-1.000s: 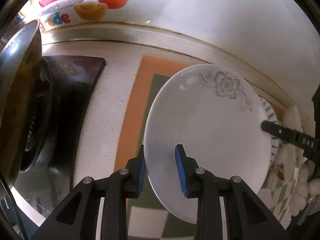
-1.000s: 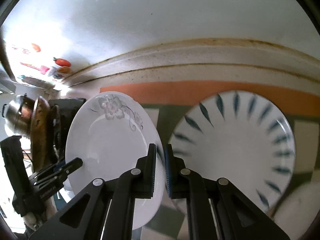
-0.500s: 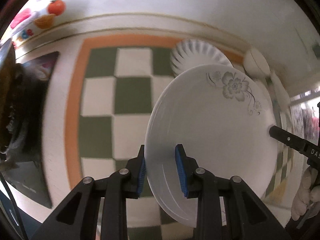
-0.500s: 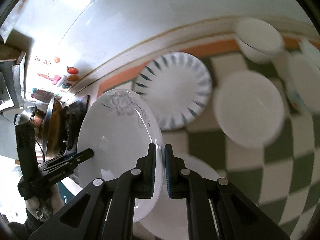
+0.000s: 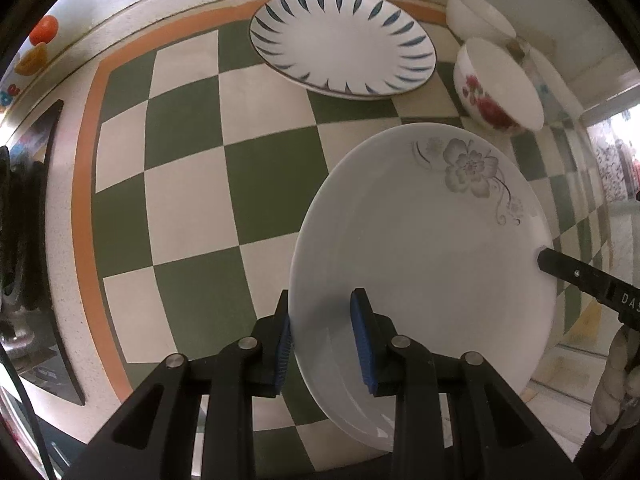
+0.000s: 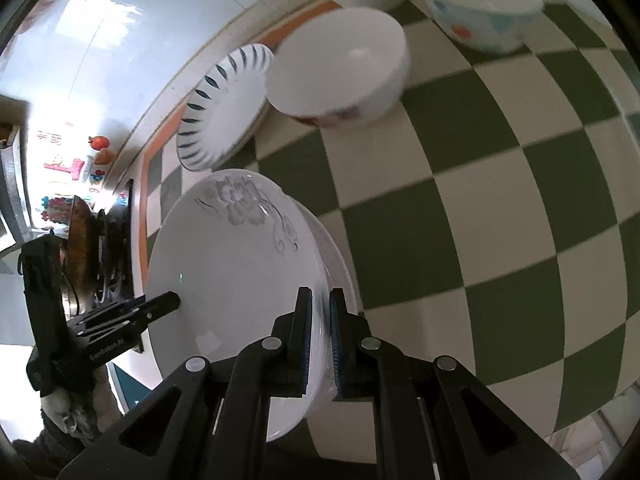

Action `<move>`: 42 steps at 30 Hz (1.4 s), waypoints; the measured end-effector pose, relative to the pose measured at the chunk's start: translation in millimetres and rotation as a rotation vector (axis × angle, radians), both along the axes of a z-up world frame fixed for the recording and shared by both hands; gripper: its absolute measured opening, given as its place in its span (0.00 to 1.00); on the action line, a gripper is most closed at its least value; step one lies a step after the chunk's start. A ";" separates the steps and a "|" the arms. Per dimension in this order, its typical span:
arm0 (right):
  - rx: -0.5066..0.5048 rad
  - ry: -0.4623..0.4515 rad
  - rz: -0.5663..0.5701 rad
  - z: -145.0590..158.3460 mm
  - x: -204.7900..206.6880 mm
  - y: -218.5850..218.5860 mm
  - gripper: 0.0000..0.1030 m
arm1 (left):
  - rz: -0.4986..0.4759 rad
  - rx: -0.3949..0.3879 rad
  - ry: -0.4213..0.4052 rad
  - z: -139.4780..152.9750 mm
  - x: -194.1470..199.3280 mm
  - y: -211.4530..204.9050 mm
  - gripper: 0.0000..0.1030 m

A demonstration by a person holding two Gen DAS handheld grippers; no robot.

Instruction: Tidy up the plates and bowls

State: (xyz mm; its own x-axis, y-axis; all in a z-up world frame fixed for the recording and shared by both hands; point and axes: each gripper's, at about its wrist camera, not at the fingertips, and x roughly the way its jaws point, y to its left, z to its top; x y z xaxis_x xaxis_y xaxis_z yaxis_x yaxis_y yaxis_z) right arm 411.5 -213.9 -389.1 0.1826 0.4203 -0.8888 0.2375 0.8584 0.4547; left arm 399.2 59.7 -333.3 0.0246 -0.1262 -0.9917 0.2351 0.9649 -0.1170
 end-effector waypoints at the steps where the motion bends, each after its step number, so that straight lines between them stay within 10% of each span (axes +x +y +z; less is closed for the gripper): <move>1: 0.002 0.007 0.001 -4.4 -1.9 0.4 0.10 | -0.002 0.004 0.002 -1.5 -0.2 -0.3 0.25; 32: -0.195 0.141 0.095 -10.8 13.7 32.6 0.22 | -0.008 0.052 0.044 -31.3 -8.8 2.6 0.26; 42: -0.111 0.001 0.039 60.3 50.1 13.0 0.25 | 0.104 -0.050 -0.089 38.4 50.0 30.3 0.29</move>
